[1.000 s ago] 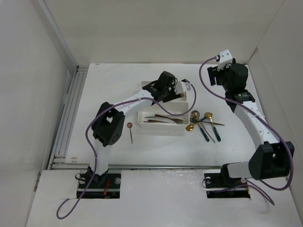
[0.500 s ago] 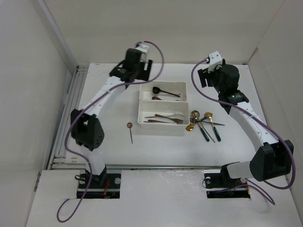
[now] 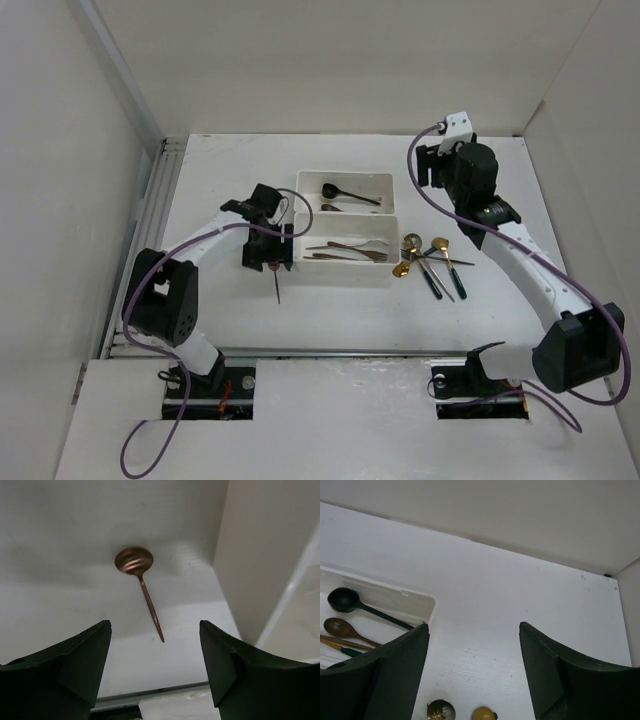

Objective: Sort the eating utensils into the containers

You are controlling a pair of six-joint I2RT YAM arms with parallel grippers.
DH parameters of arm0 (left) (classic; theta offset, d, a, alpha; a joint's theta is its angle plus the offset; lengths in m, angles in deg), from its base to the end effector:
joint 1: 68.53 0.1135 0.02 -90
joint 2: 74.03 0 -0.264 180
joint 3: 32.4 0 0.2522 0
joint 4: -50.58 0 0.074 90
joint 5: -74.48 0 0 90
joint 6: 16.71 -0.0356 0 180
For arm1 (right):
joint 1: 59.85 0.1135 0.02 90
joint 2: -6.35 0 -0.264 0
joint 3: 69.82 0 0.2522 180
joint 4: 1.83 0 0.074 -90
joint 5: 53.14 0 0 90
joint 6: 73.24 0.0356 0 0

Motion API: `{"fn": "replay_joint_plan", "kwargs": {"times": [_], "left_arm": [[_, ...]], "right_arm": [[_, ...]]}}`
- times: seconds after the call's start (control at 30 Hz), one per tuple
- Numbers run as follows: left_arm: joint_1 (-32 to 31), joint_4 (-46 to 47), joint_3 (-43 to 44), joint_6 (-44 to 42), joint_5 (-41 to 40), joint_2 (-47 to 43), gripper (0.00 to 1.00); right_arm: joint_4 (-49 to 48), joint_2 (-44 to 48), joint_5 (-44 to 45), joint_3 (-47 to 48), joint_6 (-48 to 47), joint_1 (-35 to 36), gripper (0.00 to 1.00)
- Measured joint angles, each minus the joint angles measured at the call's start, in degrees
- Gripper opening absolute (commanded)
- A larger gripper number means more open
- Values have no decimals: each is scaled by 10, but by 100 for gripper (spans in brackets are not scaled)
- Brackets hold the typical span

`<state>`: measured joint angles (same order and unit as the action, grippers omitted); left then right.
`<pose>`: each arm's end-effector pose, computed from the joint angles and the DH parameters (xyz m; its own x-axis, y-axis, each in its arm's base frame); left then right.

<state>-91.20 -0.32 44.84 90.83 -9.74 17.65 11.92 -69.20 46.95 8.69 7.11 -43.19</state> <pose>0.2917 -0.1257 0.2151 -0.9268 0.0622 -0.3703 0.1499 0.9655 -0.2130 0.3018 0.0838 0.3618 -0.1571 -0.2193 -0.9629 -0.1458 0.9695 -0.1970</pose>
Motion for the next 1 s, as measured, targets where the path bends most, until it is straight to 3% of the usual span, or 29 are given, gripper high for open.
{"fn": "replay_joint_plan", "kwargs": {"times": [0.2,0.5,0.6,0.67,0.77,1.0], "left_arm": [[-4,0,-69,35,1,-15,68],[-5,2,-49,67,-26,60,48],[-5,-10,-38,70,-40,74,34],[-1,-18,-31,74,-45,81,16],[10,-22,-21,78,-38,91,0],[46,-20,-16,51,-5,96,0]], "right_arm": [[26,63,61,-33,28,15,78],[38,142,122,-58,52,19,78],[38,153,139,-58,51,19,79],[39,156,147,-58,49,19,79],[40,155,154,-58,47,21,79],[42,148,138,-58,40,17,79]]}}
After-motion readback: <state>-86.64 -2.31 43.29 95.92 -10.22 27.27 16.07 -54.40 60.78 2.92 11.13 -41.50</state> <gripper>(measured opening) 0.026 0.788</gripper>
